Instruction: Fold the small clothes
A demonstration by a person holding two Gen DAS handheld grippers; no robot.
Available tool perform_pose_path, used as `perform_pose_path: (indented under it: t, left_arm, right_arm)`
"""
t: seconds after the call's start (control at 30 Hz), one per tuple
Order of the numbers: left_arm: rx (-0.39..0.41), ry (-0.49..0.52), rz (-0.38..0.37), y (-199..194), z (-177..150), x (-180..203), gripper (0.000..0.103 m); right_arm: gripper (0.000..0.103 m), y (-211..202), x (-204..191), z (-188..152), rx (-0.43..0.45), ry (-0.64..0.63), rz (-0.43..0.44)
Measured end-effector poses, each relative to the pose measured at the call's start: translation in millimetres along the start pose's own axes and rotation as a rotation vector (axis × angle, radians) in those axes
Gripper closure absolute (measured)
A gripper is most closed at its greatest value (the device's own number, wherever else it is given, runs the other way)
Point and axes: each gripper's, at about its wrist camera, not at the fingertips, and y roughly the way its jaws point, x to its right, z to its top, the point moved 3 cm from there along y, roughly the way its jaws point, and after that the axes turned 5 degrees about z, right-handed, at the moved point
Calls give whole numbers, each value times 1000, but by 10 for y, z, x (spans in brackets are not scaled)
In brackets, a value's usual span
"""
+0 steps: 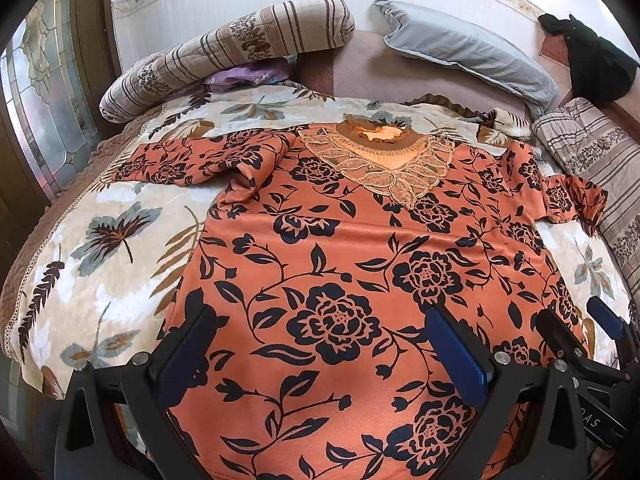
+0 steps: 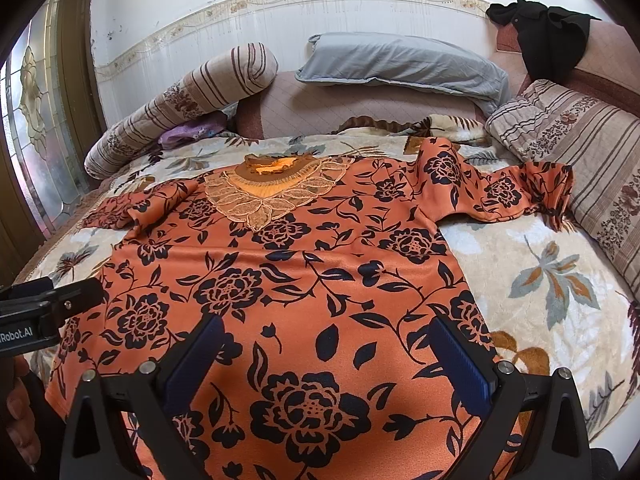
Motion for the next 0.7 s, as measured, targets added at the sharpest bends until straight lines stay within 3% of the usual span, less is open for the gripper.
perform_pose_path:
  t: [0.33,0.47,0.57,0.7]
  left_arm:
    - [-1,-9,-5,10,12,-26,0]
    - [8,-37,-8,53,103,-252,0]
    - [-9,-126,1,187,220,-625,0]
    - [-31,-257,69,455,319,-1216,0]
  right_arm:
    - [0,10,-2,-7,-5,4,5]
    - [0,-33,111,94,-22,61,58]
    - [0,-98,418,310,9,176,163]
    - [0,-33,1219,680,49,363,145]
